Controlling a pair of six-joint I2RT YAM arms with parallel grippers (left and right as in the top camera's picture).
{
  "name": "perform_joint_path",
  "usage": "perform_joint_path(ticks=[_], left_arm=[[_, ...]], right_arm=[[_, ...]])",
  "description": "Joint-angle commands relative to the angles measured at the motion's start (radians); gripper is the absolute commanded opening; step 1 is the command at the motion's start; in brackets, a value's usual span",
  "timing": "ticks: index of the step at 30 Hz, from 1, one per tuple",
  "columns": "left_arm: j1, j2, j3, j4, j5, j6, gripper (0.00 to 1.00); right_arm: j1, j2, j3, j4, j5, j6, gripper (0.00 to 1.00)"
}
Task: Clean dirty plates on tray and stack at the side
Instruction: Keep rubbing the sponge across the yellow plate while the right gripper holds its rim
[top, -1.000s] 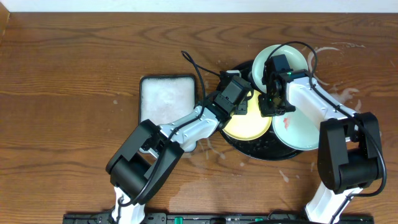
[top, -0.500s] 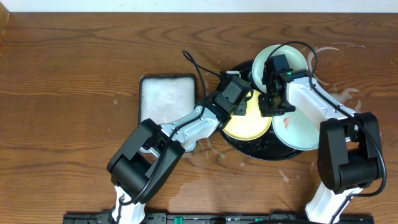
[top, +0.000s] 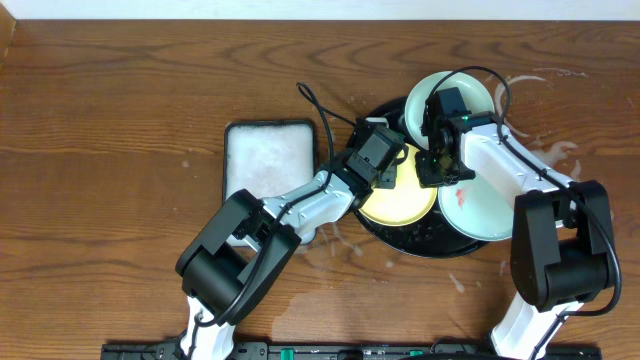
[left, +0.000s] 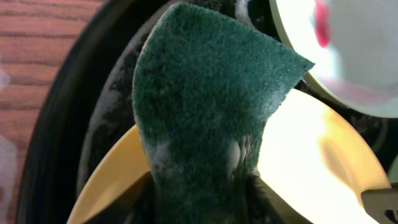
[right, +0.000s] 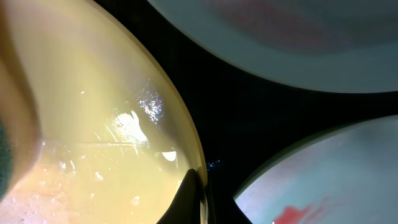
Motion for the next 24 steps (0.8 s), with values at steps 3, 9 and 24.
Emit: perform_joint_path(ticks=[3, 9, 24], left_arm=[[-0.008, 0.026, -0.005, -0.015, 0.009, 0.010, 0.35], [-0.010, -0.005, -0.005, -0.035, 0.010, 0.008, 0.29], [-0.019, -0.037, -0.005, -0.112, 0.197, -0.335, 0.15]], right_arm=[[0.003, -0.013, -0.009, -0.005, -0.014, 0.004, 0.01], [0.003, -0.013, -0.009, -0.008, -0.014, 0.004, 0.01], [0.003, -0.013, -0.009, -0.005, -0.014, 0.004, 0.01]])
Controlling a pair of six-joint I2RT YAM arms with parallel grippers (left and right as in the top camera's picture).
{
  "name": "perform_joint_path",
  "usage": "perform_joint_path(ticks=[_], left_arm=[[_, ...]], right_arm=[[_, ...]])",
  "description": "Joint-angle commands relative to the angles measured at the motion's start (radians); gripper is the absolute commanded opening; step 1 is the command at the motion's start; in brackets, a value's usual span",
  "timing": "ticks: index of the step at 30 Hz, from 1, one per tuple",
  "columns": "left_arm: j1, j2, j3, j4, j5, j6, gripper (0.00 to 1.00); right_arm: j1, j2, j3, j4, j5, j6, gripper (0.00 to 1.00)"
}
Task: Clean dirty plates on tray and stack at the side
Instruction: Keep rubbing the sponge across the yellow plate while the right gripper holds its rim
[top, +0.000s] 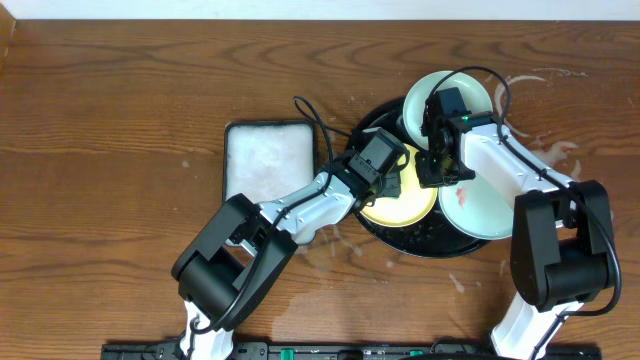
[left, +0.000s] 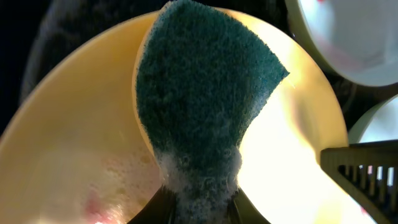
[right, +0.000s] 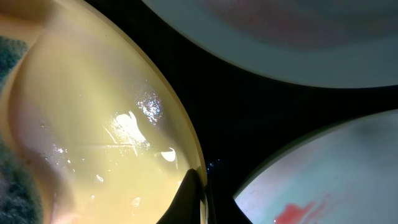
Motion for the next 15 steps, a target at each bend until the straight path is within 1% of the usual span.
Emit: perform_joint_path(ticks=[1, 4, 8, 12, 13, 15], left_arm=[[-0.008, -0.009, -0.006, -0.011, 0.047, -0.121, 0.15], [-0.008, -0.009, -0.006, -0.004, 0.095, -0.129, 0.14], [-0.008, -0.003, -0.007, -0.033, 0.056, -0.127, 0.14], [-0.008, 0.013, -0.009, -0.134, -0.060, -0.092, 0.14], [-0.008, 0.019, -0.009, -0.198, -0.134, -0.070, 0.14], [-0.007, 0.020, -0.009, -0.262, -0.230, -0.063, 0.14]], right_arm=[[0.003, -0.013, -0.008, -0.005, -0.014, 0.004, 0.01], [0.003, -0.013, -0.008, -0.005, -0.014, 0.004, 0.01], [0.003, -0.013, -0.008, -0.005, -0.014, 0.005, 0.01], [0.003, -0.013, -0.008, -0.011, -0.014, 0.004, 0.01], [0.003, -0.013, -0.008, -0.015, -0.014, 0.004, 0.01], [0.003, -0.013, -0.008, -0.016, -0.014, 0.004, 0.01]])
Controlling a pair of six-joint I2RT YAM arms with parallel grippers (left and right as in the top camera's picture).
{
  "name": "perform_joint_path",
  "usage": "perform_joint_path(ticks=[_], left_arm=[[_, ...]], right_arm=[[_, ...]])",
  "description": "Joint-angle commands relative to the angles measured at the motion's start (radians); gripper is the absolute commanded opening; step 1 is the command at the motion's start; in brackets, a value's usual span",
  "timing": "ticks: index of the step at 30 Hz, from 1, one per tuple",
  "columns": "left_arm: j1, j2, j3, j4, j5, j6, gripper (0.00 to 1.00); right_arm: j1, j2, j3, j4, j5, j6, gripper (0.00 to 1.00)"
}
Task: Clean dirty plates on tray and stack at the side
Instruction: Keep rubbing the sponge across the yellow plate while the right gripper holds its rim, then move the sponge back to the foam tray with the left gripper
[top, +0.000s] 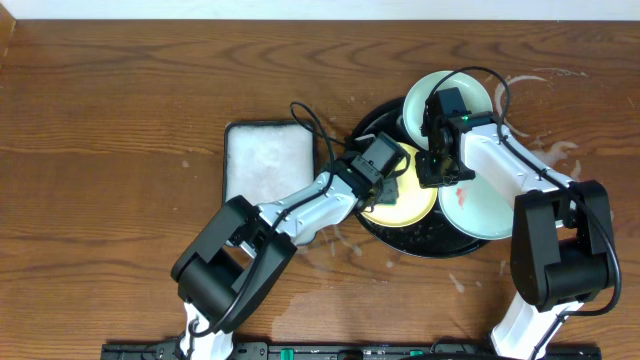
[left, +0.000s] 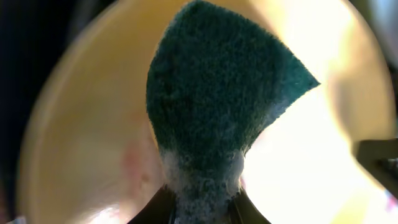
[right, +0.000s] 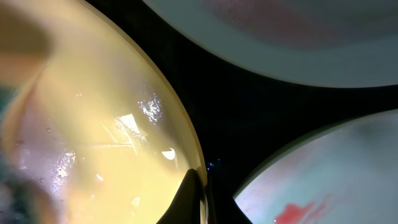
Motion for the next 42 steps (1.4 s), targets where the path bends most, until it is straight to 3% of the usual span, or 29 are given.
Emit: perform_joint_path(ticks=[1, 5, 14, 21, 30, 33, 39, 42], left_arm=[[0.002, 0.024, -0.028, -0.134, -0.247, 0.040, 0.14], [0.007, 0.016, -0.023, -0.147, -0.336, 0.109, 0.14], [0.028, -0.108, 0.011, -0.072, -0.328, 0.122, 0.11], [0.025, -0.098, 0.011, 0.085, -0.077, 0.083, 0.11], [0.000, 0.011, 0.007, 0.095, -0.017, 0.019, 0.11], [0.003, 0.032, 0.007, 0.046, -0.047, 0.032, 0.10], [0.010, 0.031, 0.007, -0.102, -0.287, 0.086, 0.09], [0.029, 0.003, 0.007, -0.136, -0.307, 0.097, 0.08]], right_arm=[[0.003, -0.013, -0.008, -0.013, -0.014, 0.004, 0.01], [0.003, -0.013, -0.008, -0.014, -0.014, 0.004, 0.01], [0.003, -0.013, -0.008, -0.020, -0.014, 0.004, 0.01], [0.003, -0.013, -0.008, -0.019, -0.014, 0.004, 0.01], [0.003, -0.013, -0.008, -0.019, -0.014, 0.004, 0.01], [0.003, -0.013, -0.008, -0.019, -0.014, 0.004, 0.01], [0.003, -0.013, -0.008, -0.021, -0.014, 0.004, 0.01], [0.003, -0.013, -0.008, -0.024, -0.014, 0.004, 0.01]])
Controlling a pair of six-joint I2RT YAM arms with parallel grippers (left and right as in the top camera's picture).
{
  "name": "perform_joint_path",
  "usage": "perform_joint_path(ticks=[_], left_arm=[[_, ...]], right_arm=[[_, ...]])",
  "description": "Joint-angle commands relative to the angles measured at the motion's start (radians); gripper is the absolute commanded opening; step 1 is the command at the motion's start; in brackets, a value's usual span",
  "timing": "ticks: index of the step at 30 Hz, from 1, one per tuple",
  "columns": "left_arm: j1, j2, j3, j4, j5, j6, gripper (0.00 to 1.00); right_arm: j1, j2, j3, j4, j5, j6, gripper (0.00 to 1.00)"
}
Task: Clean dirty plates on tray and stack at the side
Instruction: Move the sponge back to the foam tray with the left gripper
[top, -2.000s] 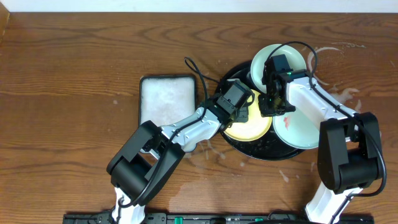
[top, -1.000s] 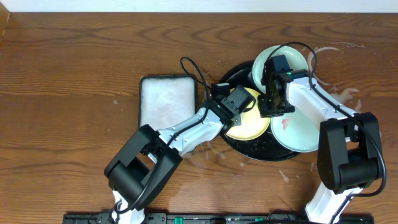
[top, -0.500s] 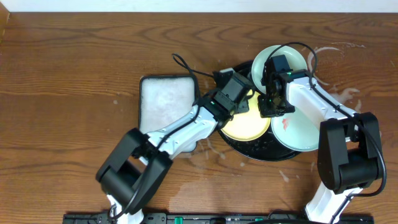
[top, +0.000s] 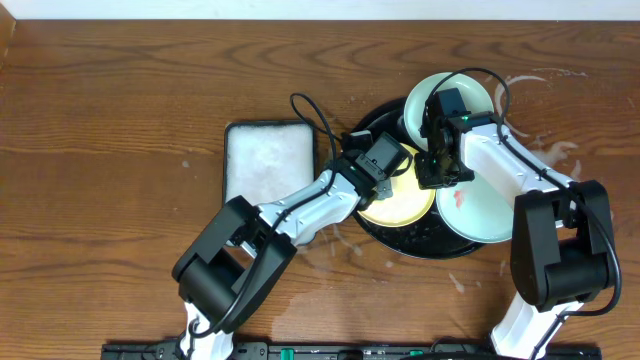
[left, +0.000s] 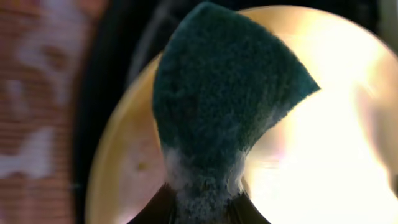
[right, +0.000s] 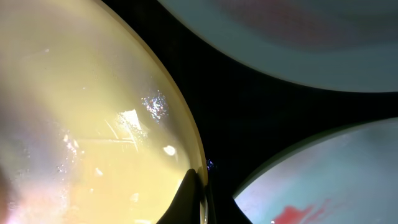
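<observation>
A yellow plate (top: 400, 200) lies on the round black tray (top: 425, 243), wet and soapy. My left gripper (left: 200, 208) is shut on a green scouring sponge (left: 224, 112) with foam at its base, held over the plate's left part. My right gripper (right: 199, 199) is shut on the yellow plate's right rim (right: 186, 143). A pale green plate with a red smear (top: 480, 205) sits at the tray's right, its smear also in the right wrist view (right: 298, 208). Another pale plate (top: 440, 95) lies at the tray's back.
A white soapy tray (top: 268, 160) sits on the wooden table (top: 110, 130) left of the black tray. Wet smears mark the wood in front of the black tray and to its far right.
My left gripper has shifted the sponge toward the yellow plate's left edge; the tray rim and wood now show at the left. The right gripper still pinches the plate's rim.
The sponge first hung over the yellow plate's far edge by the tray rim. It was then over the plate's middle, then further in with a pink smear beside it, and now near the left edge. My right gripper stayed shut on the plate's rim throughout.
</observation>
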Motion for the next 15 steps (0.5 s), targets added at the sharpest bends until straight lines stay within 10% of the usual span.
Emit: perform_joint_path(ticks=[1, 15], left_arm=[[0.040, -0.016, -0.024, -0.056, -0.139, 0.036, 0.08], [0.182, -0.475, -0.024, -0.172, -0.139, 0.103, 0.08]], right_arm=[[0.003, -0.013, -0.008, -0.011, 0.006, 0.004, 0.01], [0.005, -0.065, -0.006, -0.040, -0.035, 0.004, 0.01]])
